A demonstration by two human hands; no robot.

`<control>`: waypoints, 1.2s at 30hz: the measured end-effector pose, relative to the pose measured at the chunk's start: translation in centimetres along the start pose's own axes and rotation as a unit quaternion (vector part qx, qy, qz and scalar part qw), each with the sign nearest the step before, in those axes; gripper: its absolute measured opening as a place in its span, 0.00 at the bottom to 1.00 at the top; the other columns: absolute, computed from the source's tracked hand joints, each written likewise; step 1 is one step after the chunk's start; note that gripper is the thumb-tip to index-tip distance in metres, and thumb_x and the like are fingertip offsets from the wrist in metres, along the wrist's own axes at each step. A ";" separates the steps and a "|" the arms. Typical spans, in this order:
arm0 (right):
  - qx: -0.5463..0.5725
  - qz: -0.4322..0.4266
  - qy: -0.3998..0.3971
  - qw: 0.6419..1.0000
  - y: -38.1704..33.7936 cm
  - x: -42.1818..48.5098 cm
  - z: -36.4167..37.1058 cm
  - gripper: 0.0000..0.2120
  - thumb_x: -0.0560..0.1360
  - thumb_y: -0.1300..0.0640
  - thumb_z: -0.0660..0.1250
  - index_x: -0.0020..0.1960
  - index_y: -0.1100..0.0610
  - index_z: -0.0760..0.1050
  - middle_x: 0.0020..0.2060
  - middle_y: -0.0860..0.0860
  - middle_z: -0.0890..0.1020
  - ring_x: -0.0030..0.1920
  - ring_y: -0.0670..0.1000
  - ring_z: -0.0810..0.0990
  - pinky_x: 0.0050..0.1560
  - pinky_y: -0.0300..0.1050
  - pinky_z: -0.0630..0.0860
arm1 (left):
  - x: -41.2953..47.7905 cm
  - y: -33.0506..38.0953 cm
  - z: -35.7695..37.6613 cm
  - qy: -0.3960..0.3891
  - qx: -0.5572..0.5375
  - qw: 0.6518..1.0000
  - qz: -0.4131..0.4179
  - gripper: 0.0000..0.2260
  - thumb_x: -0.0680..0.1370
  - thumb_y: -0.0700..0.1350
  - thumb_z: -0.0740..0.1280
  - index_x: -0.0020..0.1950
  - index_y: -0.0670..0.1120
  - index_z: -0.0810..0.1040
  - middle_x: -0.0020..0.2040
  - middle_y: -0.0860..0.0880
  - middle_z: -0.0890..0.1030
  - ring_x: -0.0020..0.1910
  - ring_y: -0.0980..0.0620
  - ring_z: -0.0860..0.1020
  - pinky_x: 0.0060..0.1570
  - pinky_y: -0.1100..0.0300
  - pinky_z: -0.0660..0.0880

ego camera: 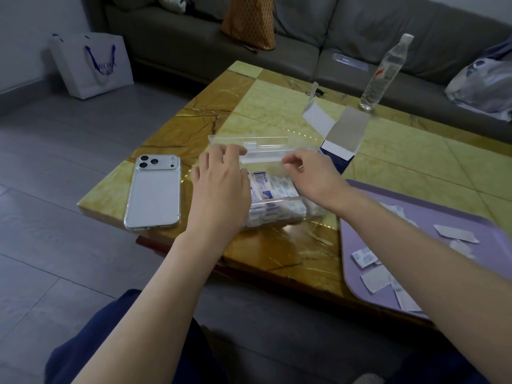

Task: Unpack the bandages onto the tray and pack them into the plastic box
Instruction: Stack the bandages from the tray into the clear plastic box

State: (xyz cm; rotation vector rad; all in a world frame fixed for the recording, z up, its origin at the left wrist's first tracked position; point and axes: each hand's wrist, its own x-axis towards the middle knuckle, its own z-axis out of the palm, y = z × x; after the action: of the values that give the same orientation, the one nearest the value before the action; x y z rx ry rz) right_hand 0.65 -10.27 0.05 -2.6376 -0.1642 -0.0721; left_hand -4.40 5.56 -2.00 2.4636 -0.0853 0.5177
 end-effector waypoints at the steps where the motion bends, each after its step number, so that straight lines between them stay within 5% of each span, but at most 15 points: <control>1: 0.013 -0.022 0.038 0.999 0.6 -0.6 -0.3 0.11 0.80 0.57 0.58 0.59 0.57 0.75 0.53 0.52 0.80 0.49 0.50 0.77 0.54 0.46 0.74 | -0.1 0.6 0.1 0.014 -0.012 1.000 0.024 0.14 0.79 0.39 0.59 0.64 0.45 0.70 0.60 0.45 0.70 0.59 0.47 0.67 0.58 0.57 0.61; 5: 0.000 -0.091 0.167 0.982 3.5 -3.3 -1.5 0.09 0.80 0.56 0.57 0.56 0.57 0.73 0.47 0.49 0.77 0.42 0.47 0.74 0.42 0.46 0.73 | -0.9 3.5 1.1 0.008 -0.075 0.991 0.113 0.11 0.78 0.36 0.60 0.60 0.43 0.73 0.56 0.47 0.73 0.55 0.49 0.71 0.54 0.58 0.65; 9: -0.021 -0.052 0.217 0.975 8.3 -5.6 -2.6 0.06 0.79 0.58 0.59 0.53 0.57 0.73 0.43 0.48 0.75 0.41 0.48 0.72 0.37 0.41 0.65 | -1.9 6.8 3.3 -0.068 -0.111 0.968 0.212 0.10 0.77 0.35 0.60 0.56 0.43 0.75 0.51 0.46 0.75 0.45 0.48 0.74 0.42 0.59 0.69; 16: -0.099 0.160 0.037 0.981 18.6 -8.1 -3.7 0.21 0.79 0.53 0.60 0.69 0.61 0.65 0.65 0.61 0.70 0.66 0.61 0.66 0.64 0.48 0.61 | -3.3 10.6 9.5 -0.230 0.005 0.925 0.302 0.13 0.80 0.46 0.58 0.64 0.47 0.71 0.59 0.47 0.74 0.58 0.46 0.71 0.56 0.55 0.66; 22: -0.077 0.229 -0.010 0.970 20.1 -7.7 -4.2 0.36 0.73 0.41 0.65 0.71 0.62 0.59 0.67 0.59 0.68 0.68 0.61 0.63 0.63 0.52 0.64 | -4.4 12.0 13.4 -0.293 0.194 0.888 0.298 0.32 0.74 0.68 0.55 0.66 0.44 0.65 0.62 0.44 0.69 0.62 0.45 0.64 0.62 0.51 0.60; 29: -0.051 0.169 -0.003 0.984 19.0 -6.0 -3.6 0.31 0.72 0.44 0.69 0.67 0.59 0.65 0.64 0.55 0.70 0.65 0.57 0.65 0.63 0.51 0.67 | -4.5 13.8 14.5 -0.315 0.167 0.895 0.268 0.28 0.74 0.64 0.60 0.64 0.44 0.67 0.58 0.46 0.69 0.57 0.46 0.66 0.58 0.53 0.63; 36: 0.021 0.221 -0.047 0.974 19.3 -4.5 -4.2 0.34 0.67 0.50 0.75 0.65 0.62 0.64 0.62 0.58 0.72 0.60 0.57 0.72 0.58 0.48 0.70 | -4.4 14.8 14.5 -0.366 0.077 0.899 0.227 0.20 0.75 0.55 0.65 0.62 0.46 0.70 0.57 0.47 0.70 0.56 0.48 0.68 0.53 0.58 0.67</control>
State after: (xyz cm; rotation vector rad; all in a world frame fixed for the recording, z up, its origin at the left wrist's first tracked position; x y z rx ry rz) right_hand -1.45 -29.62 -5.75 -2.5728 0.3872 0.2034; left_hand -6.11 -15.15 -6.04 2.6609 -0.9718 -0.2665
